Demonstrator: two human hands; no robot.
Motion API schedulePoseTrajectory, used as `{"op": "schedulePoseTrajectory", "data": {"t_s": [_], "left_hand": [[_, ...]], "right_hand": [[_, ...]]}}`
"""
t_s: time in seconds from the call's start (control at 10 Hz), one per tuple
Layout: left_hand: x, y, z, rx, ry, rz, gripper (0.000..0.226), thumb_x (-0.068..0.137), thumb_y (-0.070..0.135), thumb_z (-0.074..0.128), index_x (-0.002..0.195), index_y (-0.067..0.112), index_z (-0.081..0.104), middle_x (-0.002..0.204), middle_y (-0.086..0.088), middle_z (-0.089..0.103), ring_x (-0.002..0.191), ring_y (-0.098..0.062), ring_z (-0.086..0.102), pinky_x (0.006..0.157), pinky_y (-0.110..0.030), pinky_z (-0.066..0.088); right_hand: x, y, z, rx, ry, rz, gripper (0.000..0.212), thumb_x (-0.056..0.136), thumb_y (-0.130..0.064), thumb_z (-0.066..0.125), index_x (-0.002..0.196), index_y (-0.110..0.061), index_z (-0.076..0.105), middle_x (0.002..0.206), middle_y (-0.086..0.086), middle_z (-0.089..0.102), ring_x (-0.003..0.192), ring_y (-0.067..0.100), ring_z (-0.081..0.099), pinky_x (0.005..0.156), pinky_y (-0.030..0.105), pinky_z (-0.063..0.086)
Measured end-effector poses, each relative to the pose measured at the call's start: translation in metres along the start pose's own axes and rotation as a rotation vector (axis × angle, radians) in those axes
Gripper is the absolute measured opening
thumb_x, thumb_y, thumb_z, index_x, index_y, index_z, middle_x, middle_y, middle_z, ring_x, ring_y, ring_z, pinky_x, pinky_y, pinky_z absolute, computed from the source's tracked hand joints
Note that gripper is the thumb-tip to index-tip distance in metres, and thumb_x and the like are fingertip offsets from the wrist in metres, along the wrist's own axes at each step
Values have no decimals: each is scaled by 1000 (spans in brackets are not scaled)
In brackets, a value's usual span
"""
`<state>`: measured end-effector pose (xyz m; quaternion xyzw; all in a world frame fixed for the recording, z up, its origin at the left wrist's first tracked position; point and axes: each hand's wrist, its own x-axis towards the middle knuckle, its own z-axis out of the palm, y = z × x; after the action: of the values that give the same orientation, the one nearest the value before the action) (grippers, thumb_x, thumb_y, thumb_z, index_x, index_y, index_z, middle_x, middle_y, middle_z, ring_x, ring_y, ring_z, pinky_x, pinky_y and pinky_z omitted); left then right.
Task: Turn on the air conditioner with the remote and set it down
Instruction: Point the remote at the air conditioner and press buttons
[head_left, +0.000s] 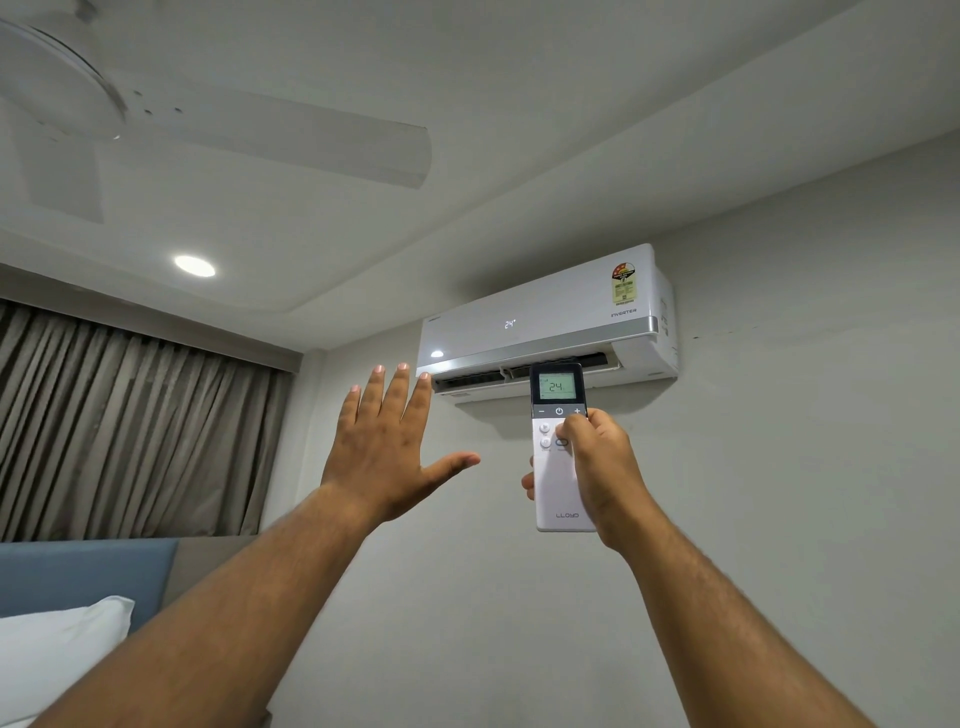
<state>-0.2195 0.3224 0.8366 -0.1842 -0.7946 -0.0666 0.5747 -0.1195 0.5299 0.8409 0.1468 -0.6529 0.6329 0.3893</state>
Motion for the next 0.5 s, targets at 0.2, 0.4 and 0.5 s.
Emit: {"op": "schedulePoseTrajectory", "data": {"t_s": [0.2,0.4,0.5], "left_hand": [[1,-1,5,8,0,3,113,69,93,-1,153,18,-4,164,-12,0,149,-33,-6,120,-51,2],[1,-2,7,1,4,4,113,69,93,0,153,18,-3,164,-12,1,149,-33,-5,119,-51,2],[1,-5,8,10,5,4,113,69,93,-1,153,18,-5,164,-12,1,149,-32,-6,119,-51,2]], "right_hand": [[3,0,2,14,-1,-12,6,85,-15,46,89,-14,51,82,23,65,49,34,70,43,35,54],[4,1,2,21,-2,-17,6,86,-14,45,89,-13,51,81,23,64,48,35,69,44,35,55],[5,2,2,20,7,-19,6,87,-14,45,89,-13,51,81,23,65,48,34,69,43,35,54]]}}
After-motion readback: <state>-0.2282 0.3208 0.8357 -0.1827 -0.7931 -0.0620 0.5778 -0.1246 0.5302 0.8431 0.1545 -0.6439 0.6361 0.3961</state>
